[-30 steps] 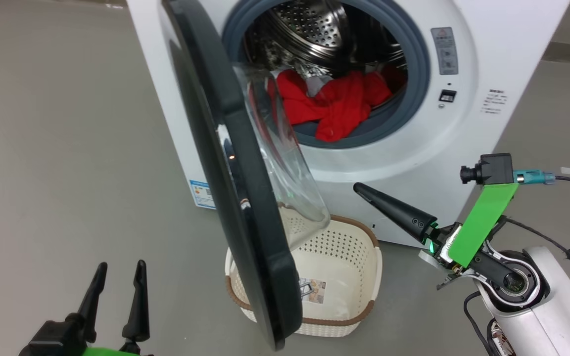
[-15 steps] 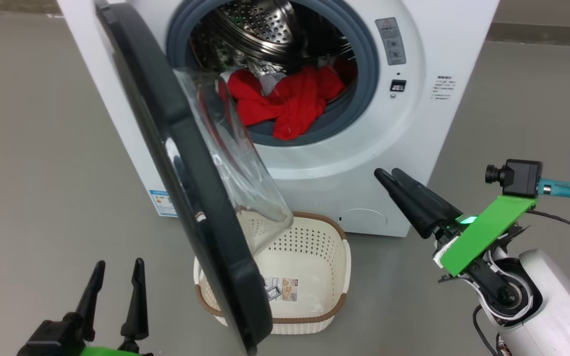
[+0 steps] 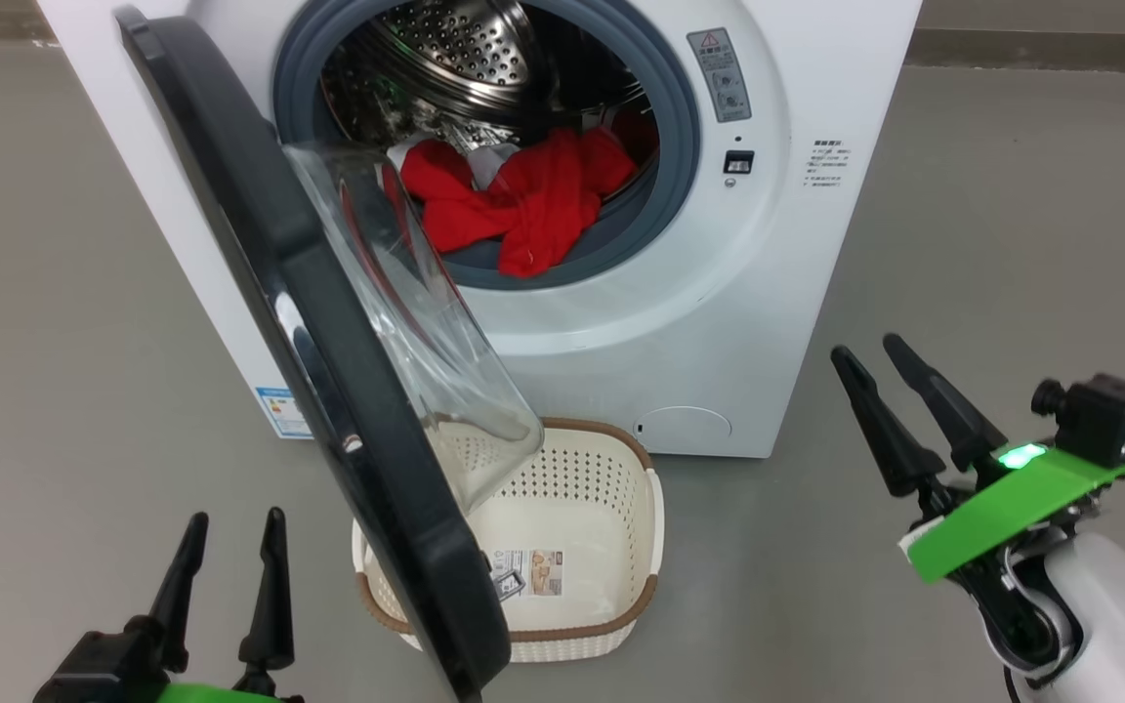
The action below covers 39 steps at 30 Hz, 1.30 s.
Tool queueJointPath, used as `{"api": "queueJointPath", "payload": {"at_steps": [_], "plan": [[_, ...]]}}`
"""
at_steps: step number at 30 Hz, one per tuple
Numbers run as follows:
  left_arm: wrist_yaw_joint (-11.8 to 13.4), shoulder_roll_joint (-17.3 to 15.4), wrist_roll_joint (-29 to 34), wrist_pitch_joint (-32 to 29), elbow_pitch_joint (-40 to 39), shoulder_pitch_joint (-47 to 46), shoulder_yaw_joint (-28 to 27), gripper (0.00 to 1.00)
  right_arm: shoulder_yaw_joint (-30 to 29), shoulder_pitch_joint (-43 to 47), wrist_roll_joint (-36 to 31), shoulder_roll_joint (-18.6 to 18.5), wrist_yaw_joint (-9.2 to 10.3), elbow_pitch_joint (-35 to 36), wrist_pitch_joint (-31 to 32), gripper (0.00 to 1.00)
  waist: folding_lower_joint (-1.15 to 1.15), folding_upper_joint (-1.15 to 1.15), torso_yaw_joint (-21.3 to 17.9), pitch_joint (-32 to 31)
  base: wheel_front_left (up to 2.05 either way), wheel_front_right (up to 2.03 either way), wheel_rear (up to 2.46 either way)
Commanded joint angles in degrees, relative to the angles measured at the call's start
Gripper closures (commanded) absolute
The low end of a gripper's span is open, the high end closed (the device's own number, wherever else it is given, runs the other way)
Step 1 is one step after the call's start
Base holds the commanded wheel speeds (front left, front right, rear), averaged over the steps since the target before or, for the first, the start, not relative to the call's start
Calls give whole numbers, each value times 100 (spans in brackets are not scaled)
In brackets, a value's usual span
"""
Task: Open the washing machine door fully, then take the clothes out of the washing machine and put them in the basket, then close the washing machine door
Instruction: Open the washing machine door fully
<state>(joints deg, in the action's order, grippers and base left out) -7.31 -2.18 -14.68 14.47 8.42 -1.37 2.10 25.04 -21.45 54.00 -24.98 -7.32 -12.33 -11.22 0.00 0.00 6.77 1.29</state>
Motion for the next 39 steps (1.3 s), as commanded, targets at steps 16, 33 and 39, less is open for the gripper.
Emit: {"api": "queueJointPath", "payload": {"at_steps": [16,33,39], "plan": [[-5,-70,55,52,-163,-56,-188,0,-1057,795,-2473,657,-17,-546,-376,0,0,0,-157,-13,0,0,0],[-4,-70,76,52,-186,-31,-195,0,-1550,1072,-3178,1081,-17,-514,-377,0,0,0,-228,-17,0,0,0],[-4,-70,73,52,-190,-73,-185,0,-1566,1042,-3163,1109,-17,-502,-377,0,0,0,-221,23,0,0,0]]}}
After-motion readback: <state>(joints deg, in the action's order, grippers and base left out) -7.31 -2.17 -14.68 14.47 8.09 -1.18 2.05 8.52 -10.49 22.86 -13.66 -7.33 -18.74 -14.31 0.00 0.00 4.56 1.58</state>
